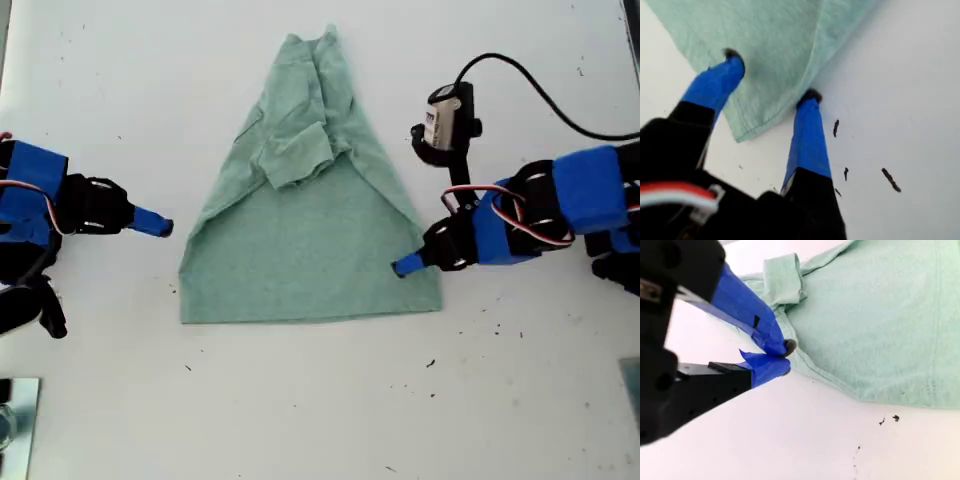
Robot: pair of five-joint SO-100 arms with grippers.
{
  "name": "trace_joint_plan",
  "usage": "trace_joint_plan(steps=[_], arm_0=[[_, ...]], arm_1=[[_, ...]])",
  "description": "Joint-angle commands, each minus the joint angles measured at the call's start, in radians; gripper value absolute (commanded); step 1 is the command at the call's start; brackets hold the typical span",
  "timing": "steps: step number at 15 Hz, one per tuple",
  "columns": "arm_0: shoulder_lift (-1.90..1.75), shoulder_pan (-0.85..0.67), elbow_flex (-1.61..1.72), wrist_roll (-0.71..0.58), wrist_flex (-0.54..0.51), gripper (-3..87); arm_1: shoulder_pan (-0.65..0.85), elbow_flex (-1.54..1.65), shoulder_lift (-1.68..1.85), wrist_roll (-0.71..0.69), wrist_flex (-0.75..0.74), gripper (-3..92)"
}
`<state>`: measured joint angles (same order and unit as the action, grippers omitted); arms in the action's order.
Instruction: Fold t shirt
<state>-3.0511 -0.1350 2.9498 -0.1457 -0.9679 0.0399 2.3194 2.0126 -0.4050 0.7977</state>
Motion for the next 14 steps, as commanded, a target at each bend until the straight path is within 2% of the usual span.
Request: trace_joint_plan(steps=[1,3,6,8,10,12,14], arm_0=[[-0.008,0.023,-0.015,0.009,0.014,-0.2],[-0.011,0.032,-0.015,0.012,0.012,-0.2],[-0.012,0.032,-0.014,0.014,0.012,-0.2],[-0.012,0.035,-0.014,0.014,0.012,-0.2],[-0.015,0.038,-0.014,0.014,0.011,-0.2],[-0.021,0.038,-0.014,0.014,0.009,-0.2],[-0.026,0.040,-0.012,0.015,0.009,-0.2]], arm_1=[[-0.015,0.015,-0.087,0.044,-0.061,4.0],[-0.008,0.041,-0.075,0.003,-0.089,0.8],[-0.020,0.023,-0.014,-0.023,0.041,0.6],[-0.029,-0.143,0.012,-0.040,0.285,0.5],[-0.034,-0.477,0.006,-0.098,0.598,0.5],[-0.038,-0.799,-0.052,-0.129,0.839,0.5],[-0.037,-0.916,-0.037,-0.127,0.884,0.5]])
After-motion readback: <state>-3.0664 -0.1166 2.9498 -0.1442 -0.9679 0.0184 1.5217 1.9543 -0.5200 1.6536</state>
